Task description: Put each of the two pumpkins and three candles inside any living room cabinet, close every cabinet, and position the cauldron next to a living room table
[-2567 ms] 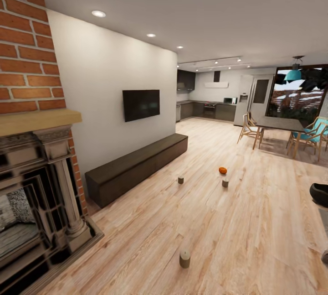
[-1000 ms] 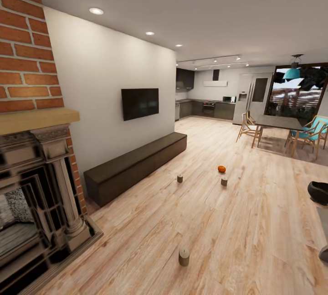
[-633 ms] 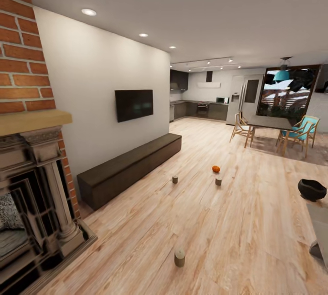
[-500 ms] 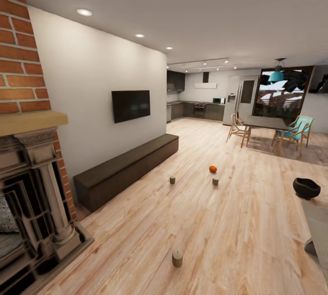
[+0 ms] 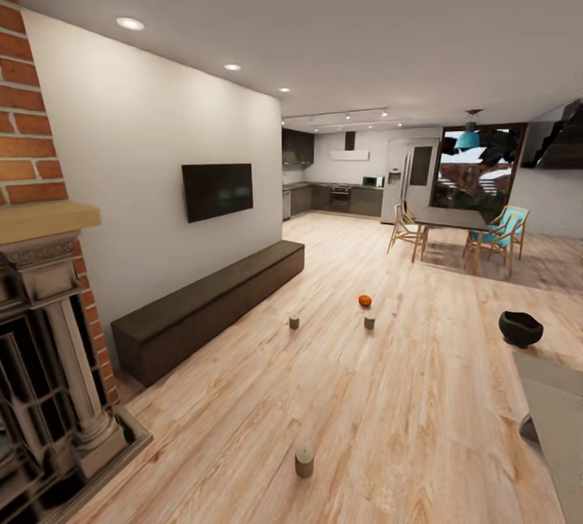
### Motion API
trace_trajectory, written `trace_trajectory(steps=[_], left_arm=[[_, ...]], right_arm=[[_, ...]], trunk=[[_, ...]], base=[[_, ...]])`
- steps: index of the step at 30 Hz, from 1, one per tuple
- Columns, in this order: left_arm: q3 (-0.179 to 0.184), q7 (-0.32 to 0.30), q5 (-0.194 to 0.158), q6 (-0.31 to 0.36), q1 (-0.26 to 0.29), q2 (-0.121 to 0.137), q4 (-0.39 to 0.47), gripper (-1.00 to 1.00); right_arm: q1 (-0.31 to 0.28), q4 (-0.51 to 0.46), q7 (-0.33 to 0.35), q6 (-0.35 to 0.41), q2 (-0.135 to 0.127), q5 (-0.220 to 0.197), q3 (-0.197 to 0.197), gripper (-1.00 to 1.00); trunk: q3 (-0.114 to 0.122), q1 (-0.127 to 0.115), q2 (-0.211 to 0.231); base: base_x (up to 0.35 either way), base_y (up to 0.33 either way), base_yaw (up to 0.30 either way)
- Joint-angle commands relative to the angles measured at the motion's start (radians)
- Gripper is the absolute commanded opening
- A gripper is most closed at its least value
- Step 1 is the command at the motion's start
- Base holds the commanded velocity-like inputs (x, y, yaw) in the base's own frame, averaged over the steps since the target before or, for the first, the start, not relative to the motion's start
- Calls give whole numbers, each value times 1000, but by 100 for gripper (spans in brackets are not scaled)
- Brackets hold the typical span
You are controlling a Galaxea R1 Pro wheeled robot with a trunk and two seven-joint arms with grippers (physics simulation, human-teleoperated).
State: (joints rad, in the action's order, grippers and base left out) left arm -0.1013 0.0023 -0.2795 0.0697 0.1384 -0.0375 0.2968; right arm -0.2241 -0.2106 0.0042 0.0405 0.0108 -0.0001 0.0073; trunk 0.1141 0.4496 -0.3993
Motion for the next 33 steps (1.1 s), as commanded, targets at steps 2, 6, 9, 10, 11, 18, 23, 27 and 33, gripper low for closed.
trace_trajectory(steps=[2,6,9,10,11,18,23,27,33], left_arm=[[-6,0,-5,7,0,-1,2,100],[-6,0,-5,7,0,-1,2,100],[-6,-1,-4,7,0,-1,2,100],[-6,0,-4,7,0,-1,2,100],[-7,0,-4,7,0,0,2,100],[-9,0,-5,7,0,1,4,100],[-10,0,-5,7,0,2,4,100],[-11,1,-4,7,0,3,4,100],[-11,2,-4,7,0,5,3,100]], right_arm=[[0,-2,0,5,-1,0,0,100],[0,-2,1,5,-2,-1,-1,100],[0,-3,1,5,-3,-1,0,100],[-1,-3,1,5,-3,-1,0,100],[-3,-4,0,6,-3,-1,1,100],[-36,-4,2,12,-2,-1,2,100],[-60,-4,3,14,-1,0,3,100],[-72,-3,3,14,-1,0,3,100],[-78,-2,3,8,-2,2,2,100]], trunk=[[0,0,-1],[0,0,-1],[0,0,-1],[0,0,-1],[0,0,-1],[0,0,-1],[0,0,-1],[0,0,-1],[0,0,-1]], base=[[0,0,-23],[0,0,-19],[0,0,-94],[0,0,-157],[0,0,-202],[0,0,-255],[0,0,-289],[0,0,-295],[0,0,-122]])
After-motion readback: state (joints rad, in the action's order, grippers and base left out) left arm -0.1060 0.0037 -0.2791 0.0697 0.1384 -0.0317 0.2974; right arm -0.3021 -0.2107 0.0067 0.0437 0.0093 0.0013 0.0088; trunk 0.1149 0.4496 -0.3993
